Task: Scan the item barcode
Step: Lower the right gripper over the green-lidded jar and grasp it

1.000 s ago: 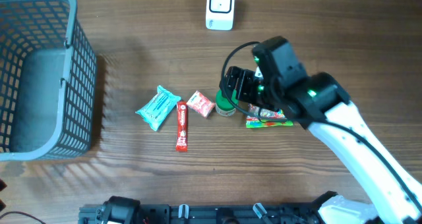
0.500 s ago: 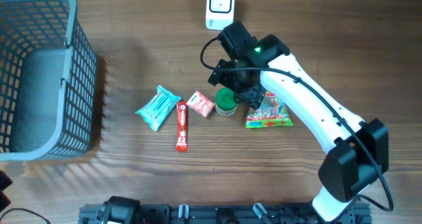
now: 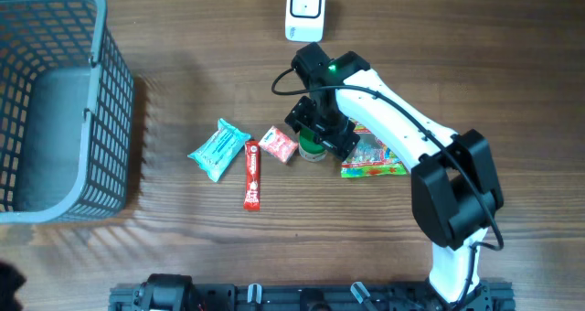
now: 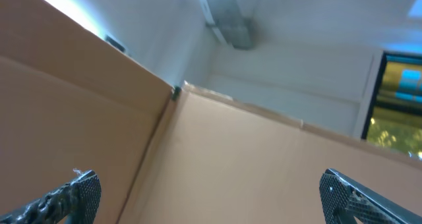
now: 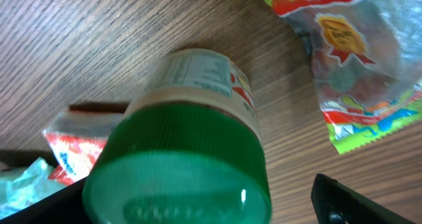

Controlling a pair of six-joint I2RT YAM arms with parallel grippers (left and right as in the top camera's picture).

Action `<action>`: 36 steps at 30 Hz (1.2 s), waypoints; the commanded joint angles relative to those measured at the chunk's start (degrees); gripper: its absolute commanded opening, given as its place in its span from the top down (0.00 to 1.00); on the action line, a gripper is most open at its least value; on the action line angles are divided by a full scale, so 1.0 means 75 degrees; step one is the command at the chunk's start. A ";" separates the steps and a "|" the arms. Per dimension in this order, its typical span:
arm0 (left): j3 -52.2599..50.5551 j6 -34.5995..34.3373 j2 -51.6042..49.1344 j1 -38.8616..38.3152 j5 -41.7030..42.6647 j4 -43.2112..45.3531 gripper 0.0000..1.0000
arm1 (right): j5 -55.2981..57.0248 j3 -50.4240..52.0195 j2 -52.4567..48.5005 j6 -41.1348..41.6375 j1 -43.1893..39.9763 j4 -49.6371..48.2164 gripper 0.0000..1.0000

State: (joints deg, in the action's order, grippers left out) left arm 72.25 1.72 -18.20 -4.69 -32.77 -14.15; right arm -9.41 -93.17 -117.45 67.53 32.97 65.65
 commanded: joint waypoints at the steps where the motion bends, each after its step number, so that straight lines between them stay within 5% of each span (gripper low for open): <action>1: -0.0029 -0.0356 0.0280 0.0571 0.0460 -0.0038 0.00 | -0.0003 -0.0117 -0.0315 0.0204 0.0012 -0.0166 0.00; 13: -0.0254 -0.0350 0.0294 0.1075 0.1078 0.0032 0.00 | -0.0038 -0.0009 -0.0970 0.0423 0.0233 -0.0414 0.01; 21: -0.0254 -0.0347 0.0294 0.1075 0.1078 0.0259 0.00 | 0.0326 -0.0003 -0.1064 0.0420 0.0361 -0.0580 0.25; 36: -0.0254 -0.0347 0.0294 0.1075 0.1078 0.0554 0.00 | 0.0565 0.0991 -0.1070 0.0391 0.0350 -0.1609 0.17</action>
State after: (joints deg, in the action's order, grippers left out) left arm 70.54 -0.36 -16.10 3.49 -25.41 -10.22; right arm -4.73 -89.91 -123.02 70.46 35.59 55.20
